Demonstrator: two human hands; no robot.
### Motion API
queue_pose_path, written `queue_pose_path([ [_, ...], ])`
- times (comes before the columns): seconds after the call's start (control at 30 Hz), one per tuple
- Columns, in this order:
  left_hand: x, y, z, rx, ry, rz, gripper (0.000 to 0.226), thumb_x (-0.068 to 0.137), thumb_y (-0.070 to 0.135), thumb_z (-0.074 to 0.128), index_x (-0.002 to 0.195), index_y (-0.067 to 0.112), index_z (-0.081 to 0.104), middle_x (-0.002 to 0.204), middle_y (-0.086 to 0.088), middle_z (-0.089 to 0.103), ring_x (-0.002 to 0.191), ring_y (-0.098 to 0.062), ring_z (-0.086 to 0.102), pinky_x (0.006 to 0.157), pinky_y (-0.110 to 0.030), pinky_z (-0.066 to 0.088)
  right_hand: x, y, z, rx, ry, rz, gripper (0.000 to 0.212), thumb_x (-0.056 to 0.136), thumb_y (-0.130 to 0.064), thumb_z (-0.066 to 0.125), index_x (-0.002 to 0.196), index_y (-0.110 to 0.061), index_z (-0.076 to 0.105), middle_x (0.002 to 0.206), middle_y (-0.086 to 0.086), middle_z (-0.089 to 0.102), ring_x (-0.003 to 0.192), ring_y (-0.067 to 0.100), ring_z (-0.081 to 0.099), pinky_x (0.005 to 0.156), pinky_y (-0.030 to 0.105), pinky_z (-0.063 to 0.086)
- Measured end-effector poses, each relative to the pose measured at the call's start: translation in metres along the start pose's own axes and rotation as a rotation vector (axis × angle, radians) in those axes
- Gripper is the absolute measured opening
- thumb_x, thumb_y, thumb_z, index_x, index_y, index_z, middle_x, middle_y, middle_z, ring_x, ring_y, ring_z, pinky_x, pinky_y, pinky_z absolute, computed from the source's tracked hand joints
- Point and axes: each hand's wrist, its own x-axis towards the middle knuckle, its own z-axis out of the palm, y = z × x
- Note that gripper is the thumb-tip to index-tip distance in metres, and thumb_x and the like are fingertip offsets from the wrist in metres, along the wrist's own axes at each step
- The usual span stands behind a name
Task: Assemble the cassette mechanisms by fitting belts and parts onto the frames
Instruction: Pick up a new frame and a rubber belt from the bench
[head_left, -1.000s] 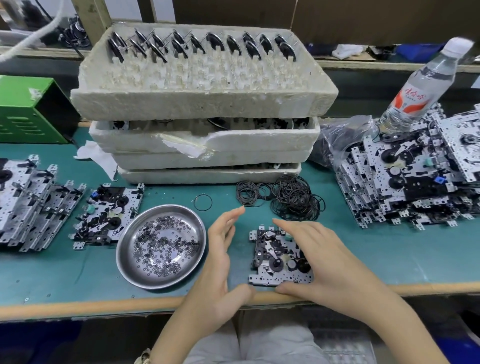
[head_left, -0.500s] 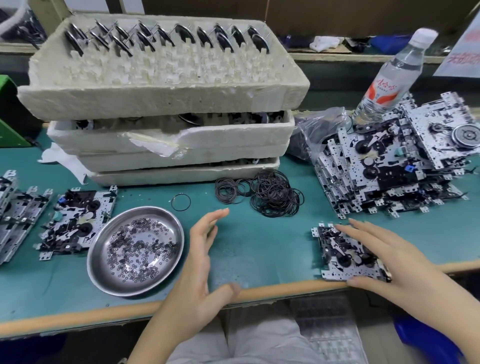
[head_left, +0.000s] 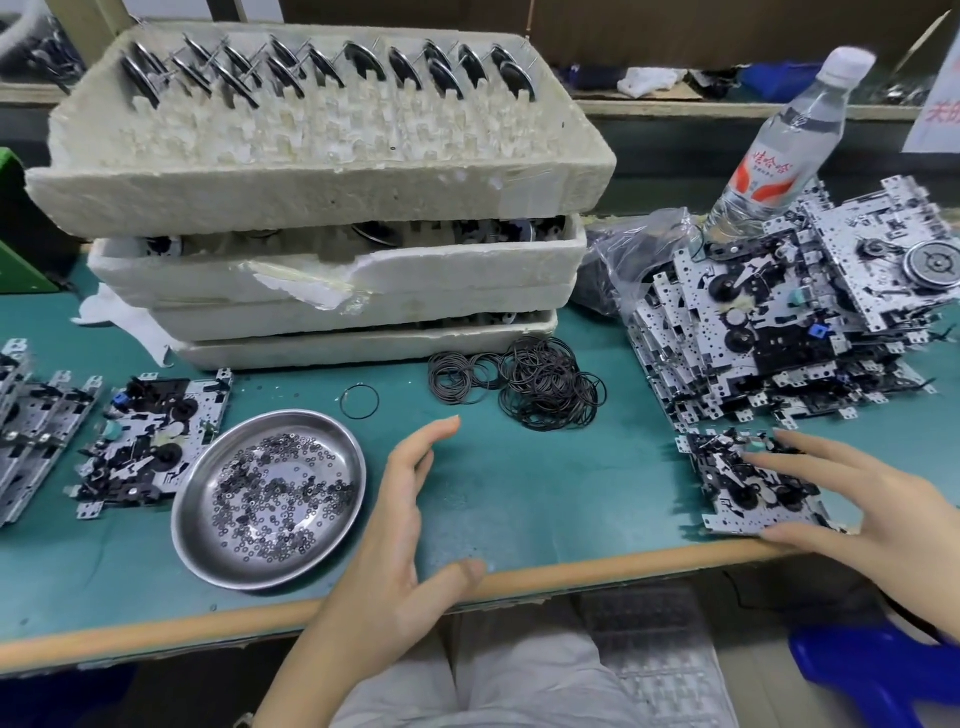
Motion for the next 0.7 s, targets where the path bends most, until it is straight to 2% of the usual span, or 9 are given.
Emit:
queue_pose_path([
  [0.1, 0.001, 0.001, 0.0, 0.018, -0.013, 0.002, 0.081, 0.077, 0.026, 0.063, 0.149, 0.036, 0.027, 0.159, 0.006, 0.028, 0.153, -0.016, 0.019, 0.123, -0.037, 0.016, 0.003, 0.003, 0.002, -0.006, 0.019, -0.023, 0.068, 0.064, -0.05, 0.072, 0.12, -0.074, 0.042, 0.137, -0.026, 0.045, 0.101, -0.006, 0.053, 0.077, 0.021, 0.043],
  [0.17, 0.001, 0.001, -0.001, 0.028, -0.019, -0.001, 0.08, 0.077, 0.027, 0.062, 0.149, 0.034, 0.027, 0.16, 0.004, 0.027, 0.153, -0.017, 0.019, 0.123, -0.037, 0.016, 0.005, 0.008, 0.003, -0.032, 0.055, -0.063, 0.06, 0.067, -0.037, 0.079, 0.114, -0.067, 0.056, 0.136, -0.024, 0.048, 0.088, -0.022, 0.051, 0.067, 0.006, 0.042],
  [0.2, 0.0, 0.002, -0.001, 0.03, -0.02, -0.005, 0.08, 0.077, 0.028, 0.062, 0.149, 0.035, 0.027, 0.16, 0.003, 0.026, 0.153, -0.017, 0.019, 0.123, -0.037, 0.016, 0.007, 0.01, 0.003, -0.035, 0.073, -0.069, 0.06, 0.068, -0.029, 0.083, 0.111, -0.064, 0.059, 0.135, -0.023, 0.049, 0.089, -0.021, 0.053, 0.065, 0.005, 0.041],
  [0.27, 0.001, 0.002, -0.001, 0.033, -0.021, -0.005, 0.08, 0.077, 0.028, 0.062, 0.149, 0.035, 0.027, 0.16, 0.002, 0.026, 0.153, -0.018, 0.019, 0.123, -0.037, 0.016, 0.011, 0.012, 0.005, -0.024, 0.076, -0.054, 0.06, 0.071, -0.022, 0.085, 0.109, -0.06, 0.059, 0.135, -0.025, 0.048, 0.109, -0.003, 0.056, 0.083, 0.02, 0.047],
  [0.33, 0.001, 0.003, -0.001, 0.033, -0.022, -0.005, 0.08, 0.078, 0.028, 0.062, 0.149, 0.034, 0.028, 0.16, 0.002, 0.027, 0.153, -0.018, 0.019, 0.123, -0.036, 0.016, 0.013, 0.012, 0.007, -0.014, 0.072, -0.044, 0.057, 0.072, -0.021, 0.084, 0.106, -0.059, 0.058, 0.134, -0.029, 0.045, 0.117, 0.009, 0.053, 0.097, 0.037, 0.045],
  [0.4, 0.001, 0.003, 0.0, 0.033, -0.024, -0.006, 0.08, 0.078, 0.027, 0.062, 0.151, 0.031, 0.029, 0.161, 0.001, 0.026, 0.153, -0.019, 0.018, 0.123, -0.034, 0.016, 0.011, 0.011, 0.008, -0.001, 0.061, -0.049, 0.05, 0.074, -0.027, 0.081, 0.107, -0.058, 0.059, 0.135, -0.035, 0.04, 0.118, 0.007, 0.051, 0.099, 0.037, 0.042],
  [0.5, 0.0, 0.002, 0.0, 0.041, -0.031, 0.003, 0.081, 0.078, 0.027, 0.062, 0.152, 0.029, 0.028, 0.16, 0.002, 0.027, 0.153, -0.019, 0.019, 0.123, -0.031, 0.017, 0.003, 0.004, 0.011, 0.033, 0.076, -0.021, 0.037, 0.073, -0.052, 0.067, 0.11, -0.057, 0.061, 0.138, -0.038, 0.037, 0.118, 0.0, 0.046, 0.094, 0.032, 0.04],
  [0.57, 0.0, 0.001, 0.0, 0.049, -0.033, 0.014, 0.08, 0.078, 0.027, 0.062, 0.15, 0.033, 0.029, 0.159, 0.003, 0.029, 0.152, -0.018, 0.021, 0.122, -0.029, 0.017, -0.002, -0.004, 0.017, 0.049, 0.166, 0.015, 0.04, 0.072, -0.058, 0.061, 0.112, -0.05, 0.065, 0.136, -0.027, 0.048, 0.119, 0.001, 0.044, 0.095, 0.03, 0.036],
  [0.7, 0.002, -0.003, 0.0, 0.058, -0.019, 0.046, 0.076, 0.077, 0.027, 0.063, 0.147, 0.037, 0.033, 0.158, 0.002, 0.033, 0.151, -0.018, 0.025, 0.122, -0.032, 0.019, -0.002, -0.032, 0.036, 0.031, 0.406, 0.092, 0.052, 0.078, -0.053, 0.061, 0.122, -0.027, 0.066, 0.132, -0.004, 0.057, 0.124, 0.019, 0.046, 0.102, 0.035, 0.036],
])
